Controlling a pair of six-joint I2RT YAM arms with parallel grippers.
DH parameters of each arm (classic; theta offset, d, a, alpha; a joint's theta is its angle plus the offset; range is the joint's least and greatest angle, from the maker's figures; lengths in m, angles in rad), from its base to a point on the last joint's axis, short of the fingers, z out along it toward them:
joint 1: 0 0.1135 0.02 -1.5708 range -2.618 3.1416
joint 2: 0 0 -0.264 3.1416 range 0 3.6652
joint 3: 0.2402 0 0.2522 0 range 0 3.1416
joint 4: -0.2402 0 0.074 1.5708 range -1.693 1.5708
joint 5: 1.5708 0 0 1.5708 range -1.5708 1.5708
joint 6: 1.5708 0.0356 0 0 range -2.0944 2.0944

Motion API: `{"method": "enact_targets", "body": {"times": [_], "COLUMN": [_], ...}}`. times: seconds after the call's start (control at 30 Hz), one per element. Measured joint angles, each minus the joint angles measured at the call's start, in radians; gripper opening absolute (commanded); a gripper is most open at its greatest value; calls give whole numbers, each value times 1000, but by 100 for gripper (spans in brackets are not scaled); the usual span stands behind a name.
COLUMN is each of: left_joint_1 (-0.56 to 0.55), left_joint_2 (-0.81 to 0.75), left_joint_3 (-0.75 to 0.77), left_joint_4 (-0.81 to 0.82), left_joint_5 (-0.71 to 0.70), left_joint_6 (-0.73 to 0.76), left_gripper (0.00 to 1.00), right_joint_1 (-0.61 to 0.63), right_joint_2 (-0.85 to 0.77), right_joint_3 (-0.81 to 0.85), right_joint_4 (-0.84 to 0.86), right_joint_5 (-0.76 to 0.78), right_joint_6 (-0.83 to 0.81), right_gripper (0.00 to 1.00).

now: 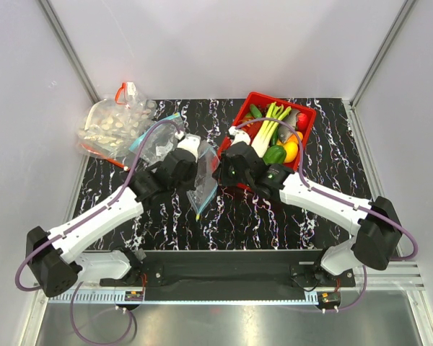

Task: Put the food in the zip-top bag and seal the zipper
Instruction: Open the zipper of the food storage bag.

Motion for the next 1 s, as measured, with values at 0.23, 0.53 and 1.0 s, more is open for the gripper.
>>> {"method": "enact_targets", "body": {"times": [0.23, 0.53, 1.0], "left_joint_1": [-1, -7, -6], "left_joint_2": [-18, -74, 78], "left_joint_3": [77, 296, 34], "left_joint_4": [-180, -468, -381], "left_joint_5": [-158, -319, -206], "left_joint_6": [5, 16, -13], "left_gripper": [0, 0, 0], "right_joint_1": [0, 24, 39], "right_joint_2": [4, 188, 303], "right_joint_3": [-2, 97, -28], "right_joint_4": [7, 151, 233], "right_joint_5": [3, -186, -178], "right_joint_6": [-2, -8, 70], "right_gripper": [3, 3, 13]}}
